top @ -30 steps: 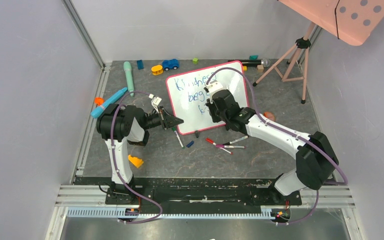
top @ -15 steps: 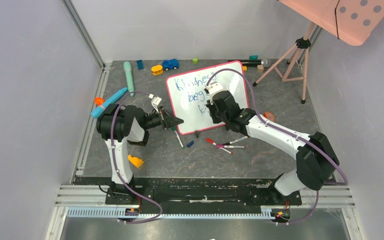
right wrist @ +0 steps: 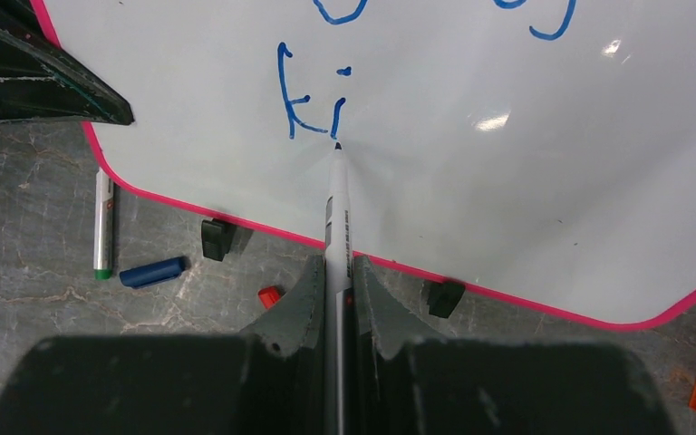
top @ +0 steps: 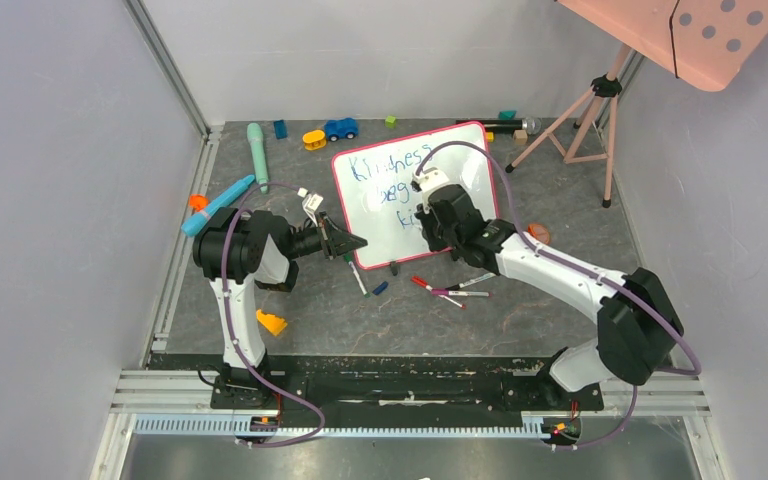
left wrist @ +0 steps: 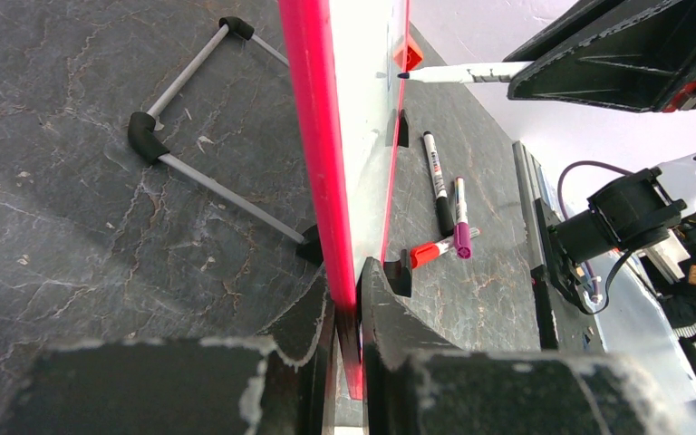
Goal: Write a sentence on the whiteboard
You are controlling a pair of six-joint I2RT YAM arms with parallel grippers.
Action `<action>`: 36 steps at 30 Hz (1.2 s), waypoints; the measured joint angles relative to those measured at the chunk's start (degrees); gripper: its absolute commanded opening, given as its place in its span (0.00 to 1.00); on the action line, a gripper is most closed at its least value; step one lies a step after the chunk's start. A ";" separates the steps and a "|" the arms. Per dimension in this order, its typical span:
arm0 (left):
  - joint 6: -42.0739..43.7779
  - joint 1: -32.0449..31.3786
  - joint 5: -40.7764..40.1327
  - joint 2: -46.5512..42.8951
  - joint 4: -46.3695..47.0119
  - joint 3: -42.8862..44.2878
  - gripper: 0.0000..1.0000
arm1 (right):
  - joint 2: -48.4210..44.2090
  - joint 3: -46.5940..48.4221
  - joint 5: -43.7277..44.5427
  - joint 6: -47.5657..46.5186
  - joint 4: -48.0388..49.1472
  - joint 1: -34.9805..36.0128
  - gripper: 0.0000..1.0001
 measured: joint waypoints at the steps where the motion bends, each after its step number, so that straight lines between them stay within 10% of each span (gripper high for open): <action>1: 0.00 0.00 0.00 0.00 -0.02 0.00 0.04 | -0.35 0.20 -0.11 0.00 -0.59 -0.02 0.00; 36: 0.02 0.02 0.35 0.00 0.00 0.00 0.03 | -22.88 2.60 -2.51 8.22 -16.37 -0.02 0.00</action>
